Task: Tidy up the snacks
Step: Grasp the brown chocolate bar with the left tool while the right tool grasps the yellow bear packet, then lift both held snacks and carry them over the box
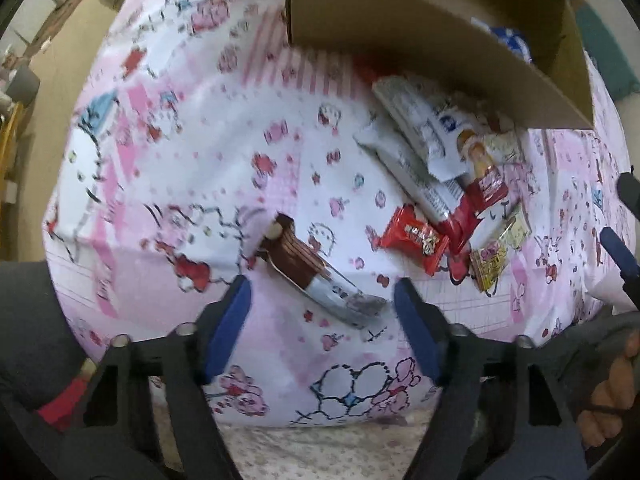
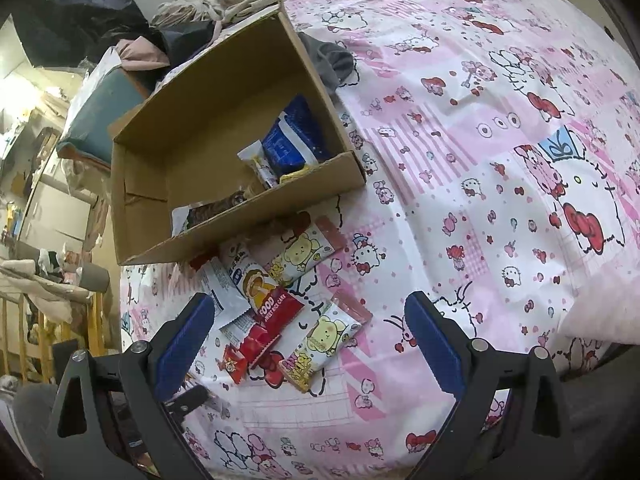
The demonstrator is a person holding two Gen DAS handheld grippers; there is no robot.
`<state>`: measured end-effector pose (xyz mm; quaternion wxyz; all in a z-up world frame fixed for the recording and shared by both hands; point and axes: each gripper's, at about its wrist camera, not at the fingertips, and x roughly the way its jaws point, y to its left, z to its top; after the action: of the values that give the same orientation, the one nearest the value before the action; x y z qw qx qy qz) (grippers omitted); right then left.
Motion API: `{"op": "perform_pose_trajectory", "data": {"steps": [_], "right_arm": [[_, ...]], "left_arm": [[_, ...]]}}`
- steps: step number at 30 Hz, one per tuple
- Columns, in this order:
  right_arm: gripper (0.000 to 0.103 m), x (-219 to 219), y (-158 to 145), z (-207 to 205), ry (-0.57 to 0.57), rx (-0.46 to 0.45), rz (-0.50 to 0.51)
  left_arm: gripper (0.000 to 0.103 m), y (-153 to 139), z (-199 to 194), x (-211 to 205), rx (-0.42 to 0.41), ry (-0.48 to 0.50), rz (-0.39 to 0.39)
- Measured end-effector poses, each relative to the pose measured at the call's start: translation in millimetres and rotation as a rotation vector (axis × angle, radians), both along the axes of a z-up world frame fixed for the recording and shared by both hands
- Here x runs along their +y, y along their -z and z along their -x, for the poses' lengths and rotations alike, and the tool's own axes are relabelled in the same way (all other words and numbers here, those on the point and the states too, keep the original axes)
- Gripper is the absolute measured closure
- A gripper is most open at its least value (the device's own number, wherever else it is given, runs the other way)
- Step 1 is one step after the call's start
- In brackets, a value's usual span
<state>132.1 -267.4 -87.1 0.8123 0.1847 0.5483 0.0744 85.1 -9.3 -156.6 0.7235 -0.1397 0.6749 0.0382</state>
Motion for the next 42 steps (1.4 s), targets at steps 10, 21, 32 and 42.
{"op": "perform_pose_trajectory", "data": {"steps": [10,21,32,42], "right_arm": [[0.030,3,50,-10,-0.010,0.221,0.002],[0.037,54,89,-23,-0.156,0.286,0.235],[0.075,56,78,-20,-0.204,0.223,0.234],[0.075,18,40,-14,-0.103,0.119,0.147]], "left_arm": [[0.089,11,-22,-6,0.007,0.067,-0.006],[0.089,-13,-45,-2,-0.067,0.081,-0.073],[0.089,-26,-36,-7,-0.111,0.104,-0.081],[0.089,-32,-24,6,-0.134,0.075,-0.089]]}}
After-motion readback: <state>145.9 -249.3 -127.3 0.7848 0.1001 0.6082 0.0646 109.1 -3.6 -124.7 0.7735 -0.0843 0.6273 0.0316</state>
